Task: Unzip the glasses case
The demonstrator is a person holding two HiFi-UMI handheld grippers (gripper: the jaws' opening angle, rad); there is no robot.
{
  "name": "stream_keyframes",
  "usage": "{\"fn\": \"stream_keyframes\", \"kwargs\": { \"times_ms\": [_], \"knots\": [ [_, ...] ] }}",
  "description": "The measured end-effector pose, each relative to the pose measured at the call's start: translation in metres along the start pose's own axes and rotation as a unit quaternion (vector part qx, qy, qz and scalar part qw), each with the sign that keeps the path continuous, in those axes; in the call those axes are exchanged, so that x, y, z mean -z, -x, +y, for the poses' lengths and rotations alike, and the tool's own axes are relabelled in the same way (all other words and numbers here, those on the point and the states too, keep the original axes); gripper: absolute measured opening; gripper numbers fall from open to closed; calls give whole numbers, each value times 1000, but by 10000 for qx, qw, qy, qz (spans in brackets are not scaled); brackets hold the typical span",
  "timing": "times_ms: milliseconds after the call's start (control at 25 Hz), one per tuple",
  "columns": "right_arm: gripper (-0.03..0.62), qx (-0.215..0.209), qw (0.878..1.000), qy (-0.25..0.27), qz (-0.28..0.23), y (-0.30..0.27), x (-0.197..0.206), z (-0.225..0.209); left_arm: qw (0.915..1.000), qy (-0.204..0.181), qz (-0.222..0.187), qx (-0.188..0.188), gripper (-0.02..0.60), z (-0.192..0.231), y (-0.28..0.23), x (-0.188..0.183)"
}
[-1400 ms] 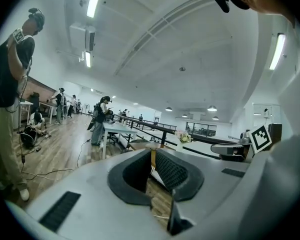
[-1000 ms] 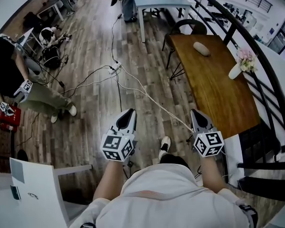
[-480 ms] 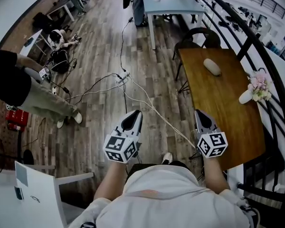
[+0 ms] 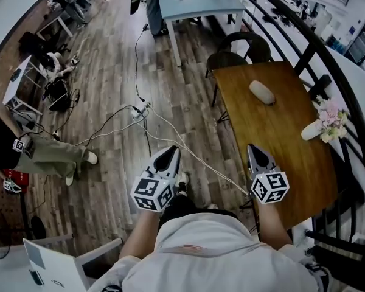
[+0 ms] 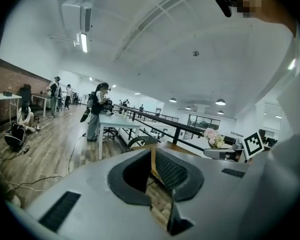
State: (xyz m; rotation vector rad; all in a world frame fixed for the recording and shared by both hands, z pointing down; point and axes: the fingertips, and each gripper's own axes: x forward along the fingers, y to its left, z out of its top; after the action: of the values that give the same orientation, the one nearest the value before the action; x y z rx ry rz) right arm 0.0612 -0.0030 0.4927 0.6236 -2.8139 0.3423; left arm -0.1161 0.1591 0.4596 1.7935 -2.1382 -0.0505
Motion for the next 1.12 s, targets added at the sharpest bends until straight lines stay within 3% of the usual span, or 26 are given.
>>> {"fn": "stream_keyframes", "kwargs": {
  "times_ms": [240,600,880,1120],
  "knots": [
    [52,882,9960,-135,-80,-54,-27,-46,9969,-231,125,745,35,40,-98,-29],
    [51,1855,9821,-198,-241,-120,-76,-49,9823,-456,320,1786,35,100,-202,-91],
    [51,2480,9677,-401,-234,-108,-83,-88,9708,-480,497,2295,35,81,-259,-102],
    [52,2644,9618,-591,-385,-103,-83,-143,9636,-635,571,2532,35,40,-309,-110]
  ]
}}
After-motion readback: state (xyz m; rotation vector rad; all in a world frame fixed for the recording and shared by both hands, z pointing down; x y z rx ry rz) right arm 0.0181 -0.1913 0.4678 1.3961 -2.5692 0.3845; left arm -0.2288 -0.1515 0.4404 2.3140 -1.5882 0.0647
